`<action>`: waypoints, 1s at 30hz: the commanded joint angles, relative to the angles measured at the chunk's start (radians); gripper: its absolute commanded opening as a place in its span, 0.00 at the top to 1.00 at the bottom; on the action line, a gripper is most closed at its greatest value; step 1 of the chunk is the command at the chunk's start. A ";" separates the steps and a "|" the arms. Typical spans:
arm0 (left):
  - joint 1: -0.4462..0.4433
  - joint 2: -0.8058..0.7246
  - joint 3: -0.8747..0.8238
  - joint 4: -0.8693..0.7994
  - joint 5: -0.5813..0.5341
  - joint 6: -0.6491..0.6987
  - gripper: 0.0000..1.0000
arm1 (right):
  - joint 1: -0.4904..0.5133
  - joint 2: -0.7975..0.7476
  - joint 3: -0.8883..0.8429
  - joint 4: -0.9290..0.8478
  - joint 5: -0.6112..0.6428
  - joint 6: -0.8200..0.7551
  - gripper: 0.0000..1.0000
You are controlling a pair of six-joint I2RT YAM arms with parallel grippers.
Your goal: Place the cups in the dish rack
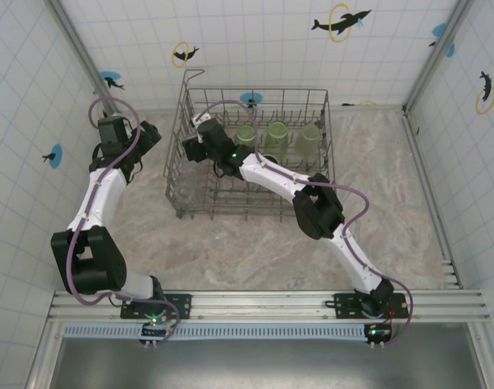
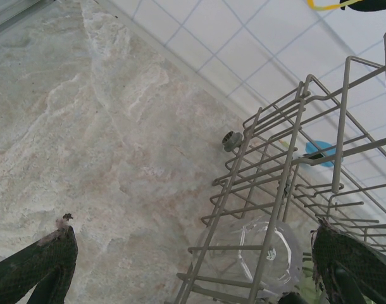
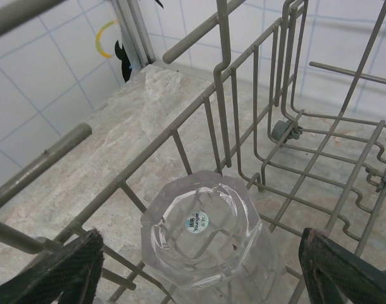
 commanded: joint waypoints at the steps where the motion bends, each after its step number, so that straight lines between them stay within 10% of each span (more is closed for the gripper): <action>1: 0.009 -0.012 -0.011 0.016 0.006 -0.007 0.03 | -0.006 0.013 0.047 0.061 -0.012 0.025 0.13; 30: 0.019 -0.067 -0.045 0.040 -0.128 0.039 0.03 | -0.010 -0.316 -0.063 -0.046 0.042 -0.126 0.01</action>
